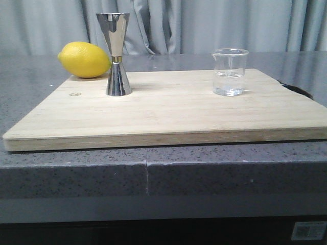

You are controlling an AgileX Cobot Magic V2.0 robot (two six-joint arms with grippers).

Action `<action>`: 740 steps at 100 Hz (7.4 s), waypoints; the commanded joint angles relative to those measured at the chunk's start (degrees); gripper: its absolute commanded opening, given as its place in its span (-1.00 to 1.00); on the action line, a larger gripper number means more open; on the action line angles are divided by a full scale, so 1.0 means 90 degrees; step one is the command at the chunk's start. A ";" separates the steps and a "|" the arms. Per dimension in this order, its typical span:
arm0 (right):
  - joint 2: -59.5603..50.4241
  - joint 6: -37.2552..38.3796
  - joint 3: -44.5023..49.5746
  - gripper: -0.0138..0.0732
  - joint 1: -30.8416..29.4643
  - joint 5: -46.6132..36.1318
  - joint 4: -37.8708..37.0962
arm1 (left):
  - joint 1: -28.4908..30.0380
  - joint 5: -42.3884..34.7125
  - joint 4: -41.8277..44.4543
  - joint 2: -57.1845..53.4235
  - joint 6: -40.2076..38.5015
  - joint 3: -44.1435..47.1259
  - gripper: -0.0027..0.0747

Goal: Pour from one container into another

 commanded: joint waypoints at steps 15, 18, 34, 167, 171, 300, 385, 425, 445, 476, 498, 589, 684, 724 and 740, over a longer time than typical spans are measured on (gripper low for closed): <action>-0.0114 -0.0052 0.0032 -0.84 -0.0044 -0.0543 -0.0001 | 0.0007 -0.0509 -0.0005 -0.0142 -0.0002 0.0170 -0.98; -0.0114 -0.0052 0.0032 -0.84 -0.0044 -0.0543 -0.0001 | 0.0007 -0.0509 -0.0005 -0.0142 -0.0002 0.0170 -0.98; -0.0114 -0.0052 0.0032 -0.84 -0.0044 -0.0543 -0.0001 | 0.0007 -0.0509 -0.0005 -0.0142 -0.0002 0.0170 -0.98; -0.0114 -0.0052 0.0032 -0.84 -0.0044 -0.0574 -0.0001 | 0.0007 -0.0509 -0.0017 -0.0142 -0.0002 0.0170 -0.98; -0.0114 -0.0052 0.0032 -0.84 -0.0044 -0.0574 -0.0001 | 0.0007 -0.0509 -0.0017 -0.0142 -0.0011 0.0170 -0.98; 0.1450 -0.0039 -0.3089 -0.84 -0.0044 0.1818 0.0267 | -0.0004 0.1391 -0.0835 0.2034 -0.0078 -0.3252 -0.98; 0.5788 -0.0778 -0.6524 -0.84 -0.0031 0.4525 0.0099 | -0.0902 0.2686 -0.1093 0.6417 0.2389 -0.6369 -0.98; 0.5977 -0.0896 -0.6533 -0.84 0.0054 0.3830 0.0157 | -0.0902 0.2110 -0.1236 0.6673 0.2484 -0.6369 -0.92; 0.6085 -0.0896 -0.6533 -0.81 0.0173 0.3458 0.0203 | -0.0902 0.1706 -0.1318 0.6673 0.2484 -0.6369 -0.52; 0.6313 -0.0896 -0.6533 -0.04 0.0173 0.3257 0.0306 | -0.0902 0.1592 -0.1331 0.6673 0.2484 -0.6369 0.33; 0.6368 -0.0896 -0.6533 0.87 0.0173 0.2965 0.0306 | -0.0902 0.1394 -0.1359 0.6673 0.2484 -0.6369 0.57; 0.6496 -0.0896 -0.6533 0.85 0.0173 0.2980 0.0240 | -0.0629 0.2954 -0.7281 0.7283 0.9916 -0.5812 0.57; 0.6615 -0.0896 -0.6533 0.85 0.0173 0.3175 0.0240 | 0.0809 0.7810 -1.0632 1.0488 1.4188 -0.6469 0.56; 0.6615 -0.0896 -0.6533 0.85 0.0173 0.2956 0.0265 | 0.0287 0.7826 -1.0794 1.1025 1.4545 -0.6892 0.56; 0.6615 -0.0896 -0.6533 0.85 0.0173 0.2956 0.0265 | 0.0109 0.7793 -1.0779 1.1113 1.4461 -0.7224 0.56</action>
